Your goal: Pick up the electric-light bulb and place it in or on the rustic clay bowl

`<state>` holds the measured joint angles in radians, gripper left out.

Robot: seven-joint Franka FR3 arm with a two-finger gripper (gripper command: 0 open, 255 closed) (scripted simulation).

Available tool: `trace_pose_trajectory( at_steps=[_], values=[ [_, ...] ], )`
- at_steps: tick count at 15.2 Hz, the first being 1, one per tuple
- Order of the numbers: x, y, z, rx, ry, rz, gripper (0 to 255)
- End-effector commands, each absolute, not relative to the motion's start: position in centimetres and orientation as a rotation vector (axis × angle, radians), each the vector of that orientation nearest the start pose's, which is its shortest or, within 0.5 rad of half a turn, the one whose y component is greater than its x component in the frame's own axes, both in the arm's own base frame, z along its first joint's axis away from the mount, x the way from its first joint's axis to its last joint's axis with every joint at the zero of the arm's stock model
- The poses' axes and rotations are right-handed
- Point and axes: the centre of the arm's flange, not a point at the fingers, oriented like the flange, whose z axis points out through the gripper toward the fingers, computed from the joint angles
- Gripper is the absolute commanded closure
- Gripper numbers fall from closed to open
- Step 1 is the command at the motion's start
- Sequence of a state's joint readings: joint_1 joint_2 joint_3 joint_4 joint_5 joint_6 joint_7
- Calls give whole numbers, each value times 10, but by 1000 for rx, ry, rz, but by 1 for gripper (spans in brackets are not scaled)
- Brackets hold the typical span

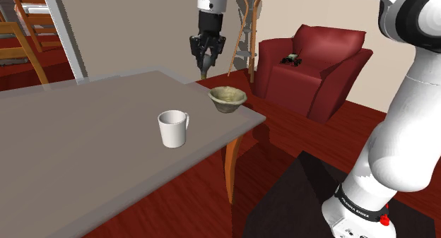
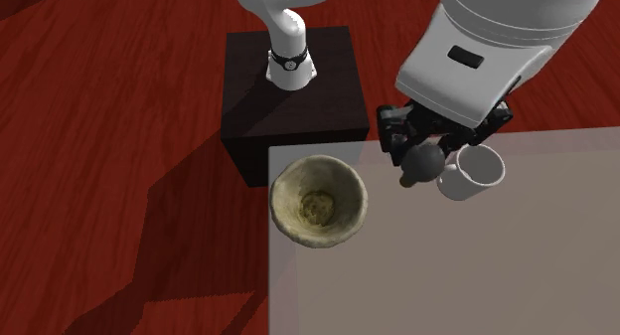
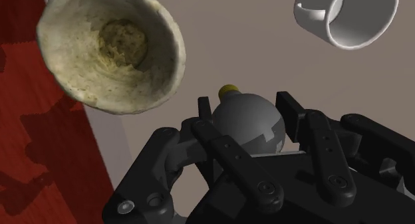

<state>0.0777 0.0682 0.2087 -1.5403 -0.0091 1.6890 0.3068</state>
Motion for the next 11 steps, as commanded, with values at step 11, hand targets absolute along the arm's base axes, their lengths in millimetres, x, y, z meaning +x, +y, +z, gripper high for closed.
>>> trace_pose_trajectory(
  at_steps=[11],
  values=[
    [555,41,609,-3110,31,-120,255]
  ],
)
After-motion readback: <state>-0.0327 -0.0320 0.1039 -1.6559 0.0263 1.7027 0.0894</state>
